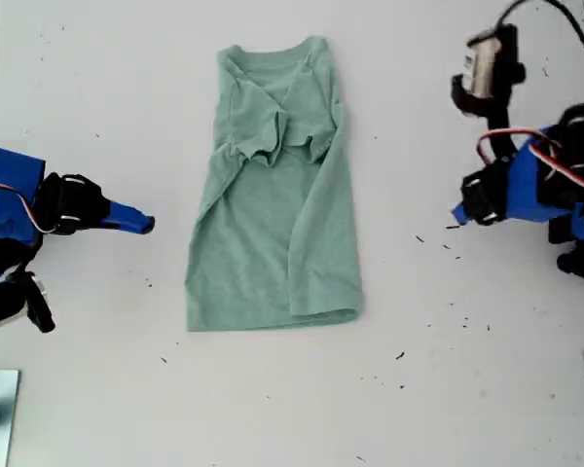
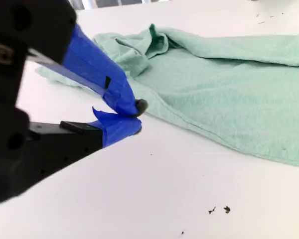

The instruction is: Fold t shirt

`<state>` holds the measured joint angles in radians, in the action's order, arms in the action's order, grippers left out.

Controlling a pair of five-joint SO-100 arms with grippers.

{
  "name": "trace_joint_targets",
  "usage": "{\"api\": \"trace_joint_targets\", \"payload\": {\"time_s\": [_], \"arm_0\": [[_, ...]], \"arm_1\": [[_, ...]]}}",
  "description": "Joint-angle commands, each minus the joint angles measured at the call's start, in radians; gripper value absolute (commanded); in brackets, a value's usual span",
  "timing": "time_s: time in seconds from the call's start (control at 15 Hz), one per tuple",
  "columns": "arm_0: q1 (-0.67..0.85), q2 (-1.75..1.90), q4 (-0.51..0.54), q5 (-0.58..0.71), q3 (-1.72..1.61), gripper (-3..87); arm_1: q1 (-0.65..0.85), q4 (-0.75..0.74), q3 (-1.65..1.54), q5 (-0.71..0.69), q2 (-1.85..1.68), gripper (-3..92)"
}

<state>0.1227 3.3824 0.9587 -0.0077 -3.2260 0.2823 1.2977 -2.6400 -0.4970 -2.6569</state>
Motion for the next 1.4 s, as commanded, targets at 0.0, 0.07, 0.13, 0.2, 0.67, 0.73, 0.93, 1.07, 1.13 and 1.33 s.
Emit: {"api": "trace_joint_targets", "payload": {"time_s": [0.0, 0.07, 0.13, 0.2, 0.67, 0.73, 0.93, 1.07, 1.13, 1.33], "arm_0": [[-0.008, 0.011, 0.006, 0.002, -0.015, -0.3], [-0.008, 0.011, 0.006, -0.003, -0.015, -0.3], [-0.008, 0.012, 0.006, -0.003, -0.017, -0.3], [-0.018, 0.014, 0.020, -0.031, 0.002, -0.3], [-0.146, -1.160, 0.359, 0.100, 1.192, -0.3], [-0.153, -1.218, 0.373, 0.112, 1.221, -0.3], [-0.161, -1.259, 0.431, 0.135, 1.310, 28.9], [-0.163, -1.301, 0.486, 0.141, 1.381, 30.5], [-0.158, -1.322, 0.483, 0.147, 1.381, 30.2], [-0.153, -1.431, 0.331, 0.179, 1.284, 30.7]], "arm_1": [[0.040, -0.080, -0.268, -0.037, -0.298, 2.3], [0.058, -0.104, -0.311, -0.021, -0.313, 2.3], [0.071, -0.084, -0.314, -0.009, -0.327, 2.3], [0.072, -0.072, -0.327, -0.003, -0.357, 2.3], [0.067, -0.003, -0.374, 0.009, -0.541, 2.3], [0.064, 0.011, -0.382, 0.009, -0.575, 2.3], [0.057, 0.029, -0.393, 0.009, -0.624, 2.3], [0.055, 0.029, -0.393, 0.008, -0.626, 2.3], [0.054, 0.029, -0.393, 0.006, -0.627, 2.3], [0.046, 0.034, -0.393, 0.009, -0.634, 2.3]]}}
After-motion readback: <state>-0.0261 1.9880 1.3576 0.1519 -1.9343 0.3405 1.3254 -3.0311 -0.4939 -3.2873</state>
